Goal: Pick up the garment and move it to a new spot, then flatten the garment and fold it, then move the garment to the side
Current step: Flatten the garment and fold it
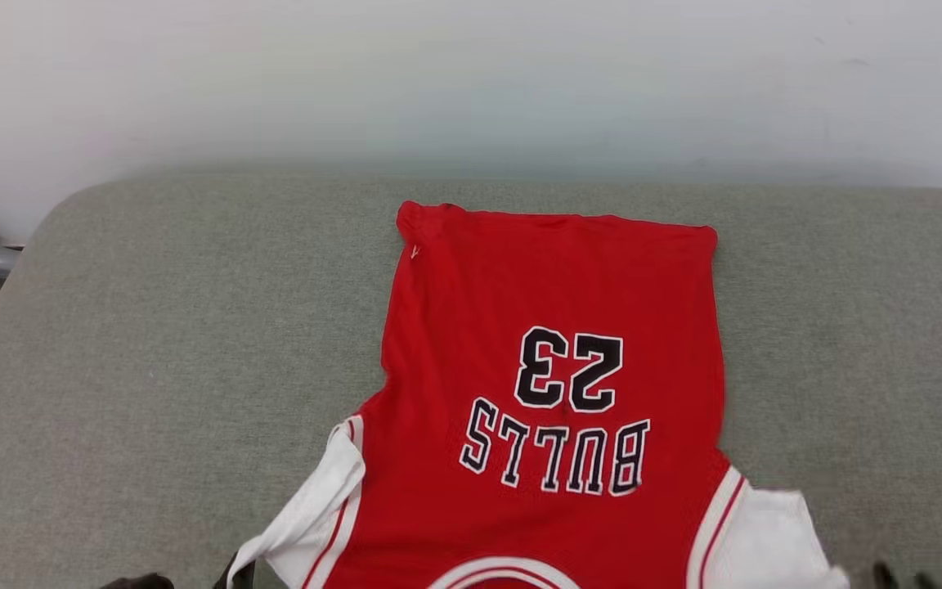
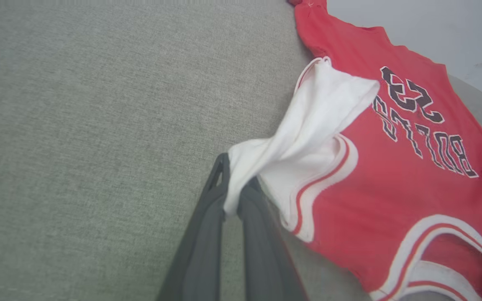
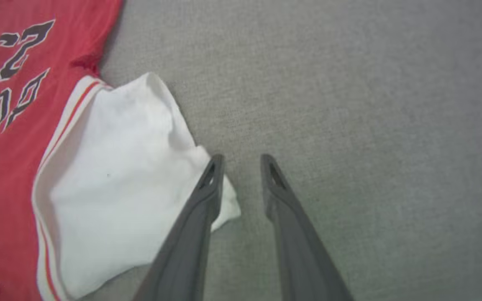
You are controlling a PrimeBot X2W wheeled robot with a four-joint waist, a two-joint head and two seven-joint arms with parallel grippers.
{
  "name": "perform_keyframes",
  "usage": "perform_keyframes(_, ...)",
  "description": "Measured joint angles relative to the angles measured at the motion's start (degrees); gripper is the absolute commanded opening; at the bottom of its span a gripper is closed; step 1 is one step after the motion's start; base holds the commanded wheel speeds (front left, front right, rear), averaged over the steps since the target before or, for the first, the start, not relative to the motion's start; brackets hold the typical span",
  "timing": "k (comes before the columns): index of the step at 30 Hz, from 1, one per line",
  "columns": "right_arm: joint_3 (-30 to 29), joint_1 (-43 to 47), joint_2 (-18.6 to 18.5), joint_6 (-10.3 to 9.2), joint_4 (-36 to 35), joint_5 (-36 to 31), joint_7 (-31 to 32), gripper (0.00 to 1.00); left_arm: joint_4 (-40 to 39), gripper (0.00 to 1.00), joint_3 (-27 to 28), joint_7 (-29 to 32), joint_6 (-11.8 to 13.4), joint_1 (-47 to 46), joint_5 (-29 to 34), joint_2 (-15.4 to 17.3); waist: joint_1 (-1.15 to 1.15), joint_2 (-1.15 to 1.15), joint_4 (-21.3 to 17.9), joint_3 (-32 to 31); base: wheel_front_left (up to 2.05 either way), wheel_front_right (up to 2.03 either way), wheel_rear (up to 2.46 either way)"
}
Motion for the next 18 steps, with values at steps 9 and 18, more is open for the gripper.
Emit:
perform_keyframes(9, -4.1, -17.6, -0.2, -0.03, 3.4, -2.5, -1.7, 1.0, -1.1, 0.0, -0.6, 0.0, -0.5, -5.3, 2.3, -0.1, 0.01, 0.0, 0.7, 2.1, 0.0, 0.0, 0.0)
perform_keyframes(18, -1.9, -37.6, -5.2, -0.01, 17.2, -4.5, 6.0, 1.0, -2.1, 0.0, -3.4, 0.3, -3.8, -13.9, 5.4, -1.5, 0.02, 0.0, 5.2, 6.4, 0.0, 0.0, 0.0)
